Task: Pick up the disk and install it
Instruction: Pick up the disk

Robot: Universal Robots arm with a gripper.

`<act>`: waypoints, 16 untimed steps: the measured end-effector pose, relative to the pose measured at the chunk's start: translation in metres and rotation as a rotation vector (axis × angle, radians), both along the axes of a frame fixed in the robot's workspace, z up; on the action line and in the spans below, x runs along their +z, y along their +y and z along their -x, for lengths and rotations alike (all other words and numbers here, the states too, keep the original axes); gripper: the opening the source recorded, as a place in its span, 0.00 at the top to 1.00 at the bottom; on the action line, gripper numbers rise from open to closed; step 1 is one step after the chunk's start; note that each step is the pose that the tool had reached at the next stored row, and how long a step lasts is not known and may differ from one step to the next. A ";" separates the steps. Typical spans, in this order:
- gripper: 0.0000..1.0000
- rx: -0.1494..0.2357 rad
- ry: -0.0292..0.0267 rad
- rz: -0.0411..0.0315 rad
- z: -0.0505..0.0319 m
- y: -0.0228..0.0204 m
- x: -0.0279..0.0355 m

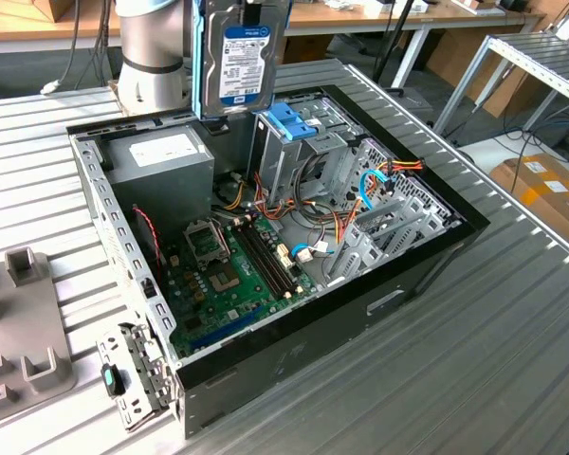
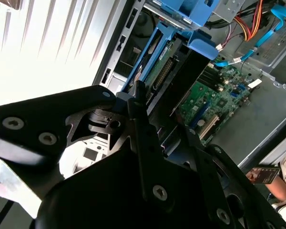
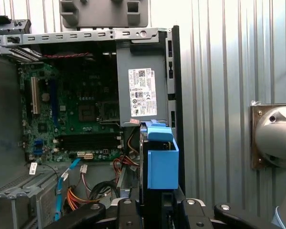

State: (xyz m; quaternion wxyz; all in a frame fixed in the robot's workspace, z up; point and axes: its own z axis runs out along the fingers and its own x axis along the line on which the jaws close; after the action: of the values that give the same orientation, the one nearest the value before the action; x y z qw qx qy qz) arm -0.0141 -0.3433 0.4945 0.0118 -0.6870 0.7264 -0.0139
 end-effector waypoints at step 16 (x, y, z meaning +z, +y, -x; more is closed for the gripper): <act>0.65 0.000 0.0000 0.0000 -0.0596 0.0000 -0.0004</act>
State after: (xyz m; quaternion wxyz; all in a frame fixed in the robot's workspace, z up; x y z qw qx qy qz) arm 0.0455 -0.3433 0.4941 0.0118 -0.6870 0.7264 -0.0139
